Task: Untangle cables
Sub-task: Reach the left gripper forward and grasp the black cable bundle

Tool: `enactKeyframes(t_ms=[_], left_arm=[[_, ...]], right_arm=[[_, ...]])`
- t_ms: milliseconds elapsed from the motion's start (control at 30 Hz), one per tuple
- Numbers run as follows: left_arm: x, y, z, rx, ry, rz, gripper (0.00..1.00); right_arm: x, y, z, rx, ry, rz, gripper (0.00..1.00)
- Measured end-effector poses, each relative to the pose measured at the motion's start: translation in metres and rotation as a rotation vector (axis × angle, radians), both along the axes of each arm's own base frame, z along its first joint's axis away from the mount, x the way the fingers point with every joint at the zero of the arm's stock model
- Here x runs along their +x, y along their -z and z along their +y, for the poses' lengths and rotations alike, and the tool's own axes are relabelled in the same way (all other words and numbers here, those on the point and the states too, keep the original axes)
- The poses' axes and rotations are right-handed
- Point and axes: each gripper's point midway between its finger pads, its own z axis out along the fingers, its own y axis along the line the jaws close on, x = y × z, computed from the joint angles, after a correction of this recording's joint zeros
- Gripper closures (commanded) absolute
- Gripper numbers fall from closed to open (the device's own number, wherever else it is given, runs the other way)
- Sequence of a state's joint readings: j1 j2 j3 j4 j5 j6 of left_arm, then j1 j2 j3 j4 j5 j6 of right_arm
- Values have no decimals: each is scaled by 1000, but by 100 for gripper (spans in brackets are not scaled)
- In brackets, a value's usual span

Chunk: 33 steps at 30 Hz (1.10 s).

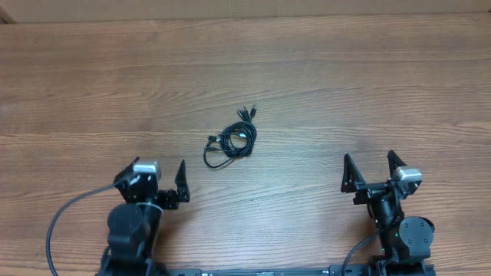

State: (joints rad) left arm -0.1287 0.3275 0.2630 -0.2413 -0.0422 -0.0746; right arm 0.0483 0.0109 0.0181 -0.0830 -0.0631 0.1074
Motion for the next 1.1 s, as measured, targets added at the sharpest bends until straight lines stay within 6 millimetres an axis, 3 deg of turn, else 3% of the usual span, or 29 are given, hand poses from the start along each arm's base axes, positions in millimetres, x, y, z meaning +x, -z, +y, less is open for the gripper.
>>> enactKeyframes(t_ms=[367, 733, 1100], left_arm=[[44, -2, -18, 33, 80, 266, 0], [60, -1, -27, 58, 120, 601, 0], [82, -19, -47, -19, 146, 576, 0]], right_arm=[[0, 0, 0, -1, 0, 0, 0], [0, 0, 0, 0, 0, 0, 0], [0, 0, 0, 0, 0, 0, 0]])
